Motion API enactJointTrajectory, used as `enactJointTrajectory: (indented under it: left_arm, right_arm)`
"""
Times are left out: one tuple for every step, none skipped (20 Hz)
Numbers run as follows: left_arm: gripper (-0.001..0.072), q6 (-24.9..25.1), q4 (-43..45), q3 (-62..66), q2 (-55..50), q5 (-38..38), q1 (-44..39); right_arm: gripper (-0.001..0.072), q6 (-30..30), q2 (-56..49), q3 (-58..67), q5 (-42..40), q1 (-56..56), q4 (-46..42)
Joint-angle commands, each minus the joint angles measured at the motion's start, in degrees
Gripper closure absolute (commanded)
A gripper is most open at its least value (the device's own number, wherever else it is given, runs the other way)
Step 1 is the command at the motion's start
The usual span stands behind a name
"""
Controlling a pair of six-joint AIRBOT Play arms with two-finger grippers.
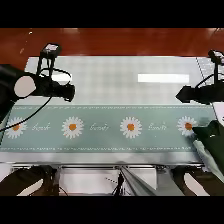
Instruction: Fold the shirts.
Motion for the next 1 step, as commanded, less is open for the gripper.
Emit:
enactJointTrajectory:
  left_arm:
    - [-0.0013, 0.04, 0.00, -0.02, -0.04, 0.02, 0.04]
  right_arm:
    - [0.0104, 0.00, -0.04, -0.02, 0.02, 0.04, 0.00]
